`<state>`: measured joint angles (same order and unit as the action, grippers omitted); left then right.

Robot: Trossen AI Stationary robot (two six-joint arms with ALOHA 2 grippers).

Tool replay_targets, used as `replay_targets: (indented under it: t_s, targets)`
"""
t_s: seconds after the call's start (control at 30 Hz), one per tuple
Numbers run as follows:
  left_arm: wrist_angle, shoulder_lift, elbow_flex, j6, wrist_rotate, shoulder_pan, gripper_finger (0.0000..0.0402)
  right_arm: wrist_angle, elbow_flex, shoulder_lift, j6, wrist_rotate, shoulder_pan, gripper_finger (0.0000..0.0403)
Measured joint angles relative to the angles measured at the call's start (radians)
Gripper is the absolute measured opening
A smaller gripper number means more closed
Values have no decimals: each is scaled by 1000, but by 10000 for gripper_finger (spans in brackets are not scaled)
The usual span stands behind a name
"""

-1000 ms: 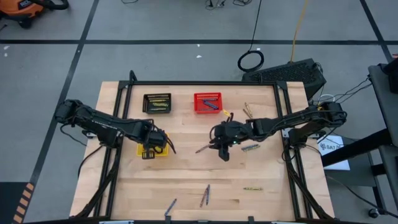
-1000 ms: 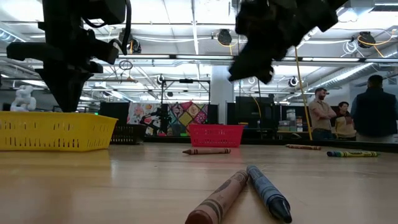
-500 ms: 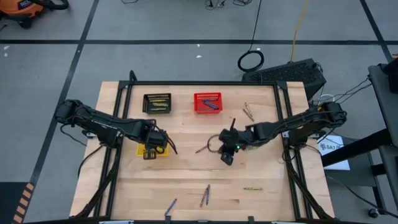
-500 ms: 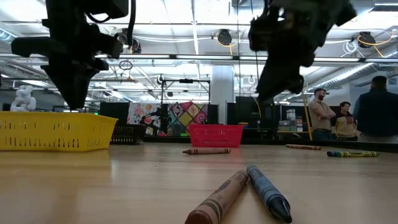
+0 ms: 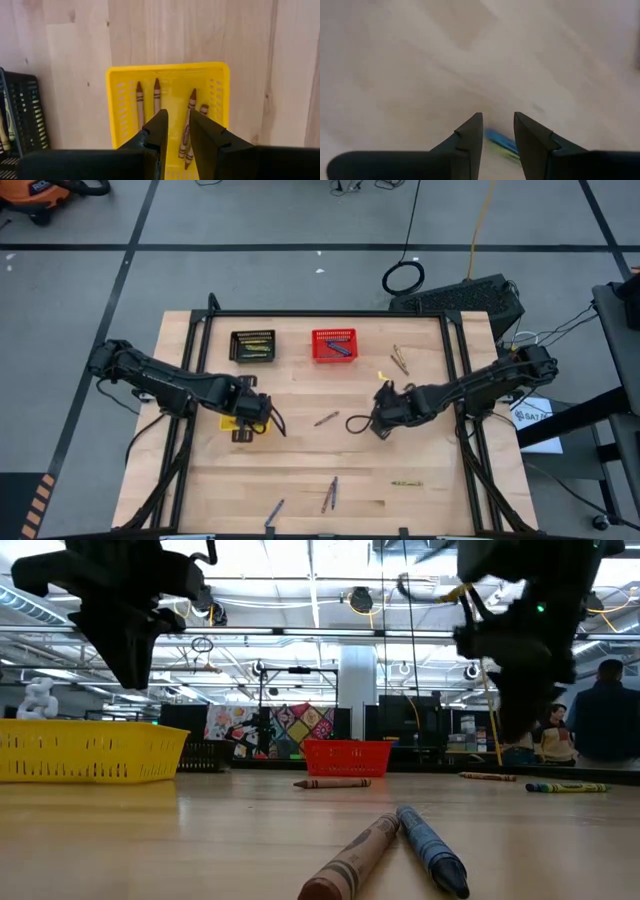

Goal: Sort crayons
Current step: Put the blue crayon into the red basket

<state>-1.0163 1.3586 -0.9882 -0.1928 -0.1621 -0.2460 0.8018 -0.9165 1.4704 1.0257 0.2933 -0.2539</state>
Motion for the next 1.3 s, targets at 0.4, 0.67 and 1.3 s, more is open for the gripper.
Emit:
replay_targets:
  t_s: [0.4, 0.67, 1.3]
  targets:
    - [9, 0, 0, 0, 0, -12, 73, 158, 0, 0, -143, -7, 45, 98]
    - [12, 0, 0, 0, 0, -12, 73, 179, 0, 0, -462, -53, 45, 98]
    - [17, 0, 0, -1, 0, -12, 73, 20, 119, 0, -671, -87, 54, 98]
